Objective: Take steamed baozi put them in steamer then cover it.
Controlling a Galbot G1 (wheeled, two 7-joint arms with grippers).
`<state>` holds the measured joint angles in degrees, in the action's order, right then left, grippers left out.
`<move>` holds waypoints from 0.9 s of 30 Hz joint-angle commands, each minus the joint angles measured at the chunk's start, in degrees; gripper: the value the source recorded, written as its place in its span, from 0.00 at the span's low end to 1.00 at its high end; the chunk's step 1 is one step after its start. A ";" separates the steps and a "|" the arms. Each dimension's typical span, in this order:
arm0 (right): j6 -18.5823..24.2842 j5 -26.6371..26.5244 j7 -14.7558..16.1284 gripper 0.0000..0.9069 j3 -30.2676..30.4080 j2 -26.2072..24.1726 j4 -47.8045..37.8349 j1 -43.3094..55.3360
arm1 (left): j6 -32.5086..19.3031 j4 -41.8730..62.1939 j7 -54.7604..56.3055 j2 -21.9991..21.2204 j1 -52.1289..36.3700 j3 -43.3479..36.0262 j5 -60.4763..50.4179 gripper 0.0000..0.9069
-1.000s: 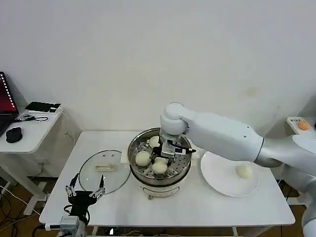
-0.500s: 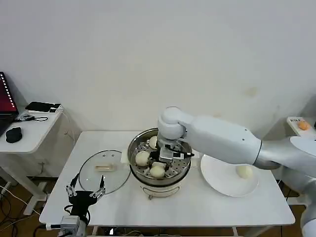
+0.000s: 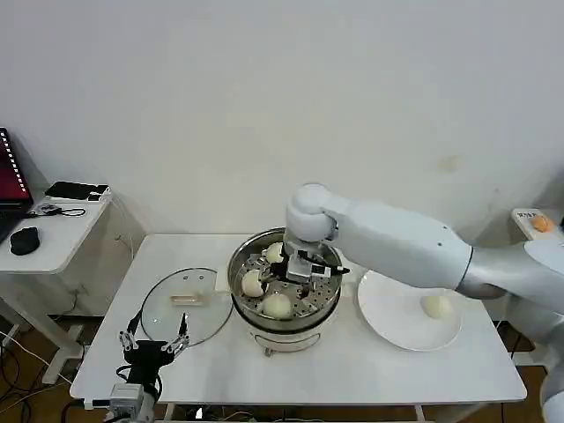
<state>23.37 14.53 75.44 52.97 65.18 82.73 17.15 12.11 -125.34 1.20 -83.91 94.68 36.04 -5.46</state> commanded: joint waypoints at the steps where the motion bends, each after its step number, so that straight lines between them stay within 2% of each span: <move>1: -4.41 -2.25 -2.86 1.00 -4.47 -3.29 -3.50 3.14 | 0.05 -0.06 -0.25 0.24 -0.24 -0.40 0.11 1.00; 5: -12.37 -10.09 -7.46 1.00 -7.07 -7.73 -6.68 3.71 | 0.01 -0.23 -0.30 0.86 -0.05 -0.90 0.30 1.00; 6: -16.97 -13.15 -9.46 1.00 -6.84 -10.07 -7.22 4.01 | 0.01 -0.30 -0.33 1.15 0.04 -0.99 0.37 1.00; 9: -30.82 -18.69 -11.55 1.00 -6.96 -14.16 -6.98 3.95 | 0.03 -0.59 -0.43 1.82 -0.04 -1.21 0.49 1.00; 11: -36.87 -18.67 -11.24 1.00 -8.33 -16.51 -7.28 3.23 | 0.14 -0.78 -0.56 2.27 -0.28 -1.37 0.75 1.00; 13: -39.65 -18.66 -10.78 1.00 -8.64 -18.21 -7.60 3.00 | 0.15 -0.68 -0.63 2.51 -0.51 -1.51 0.83 1.00; 15: -43.82 -16.80 -8.71 1.00 -9.45 -20.58 -7.69 2.52 | 0.14 -0.50 -0.72 2.95 -0.65 -1.84 1.16 1.00; 16: -43.82 -16.80 -8.71 1.00 -9.45 -20.58 -7.69 2.52 | 0.14 -0.39 -0.74 3.11 -0.68 -1.94 1.25 1.00; 17: -47.20 -15.62 -5.29 1.00 -10.37 -22.30 -7.72 1.83 | 0.12 -0.10 -0.80 3.38 -0.78 -2.06 1.40 1.00; 19: -48.94 -13.44 -3.39 1.00 -10.93 -23.71 -7.63 1.18 | 0.14 0.21 -0.83 3.64 -1.02 -2.10 1.60 1.00; 22: -49.76 -11.87 -2.55 1.00 -10.82 -25.46 -7.75 -0.19 | 0.24 0.56 -0.86 3.80 -1.47 -2.10 1.85 1.00; 27: -47.90 -6.93 -0.93 1.00 -10.69 -27.02 -8.52 -4.05 | 0.33 0.65 -0.93 3.82 -1.44 -2.26 1.98 1.00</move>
<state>-15.97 3.63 71.64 43.89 44.21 75.10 16.97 12.41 -124.99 0.25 -80.62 93.20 33.87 -3.57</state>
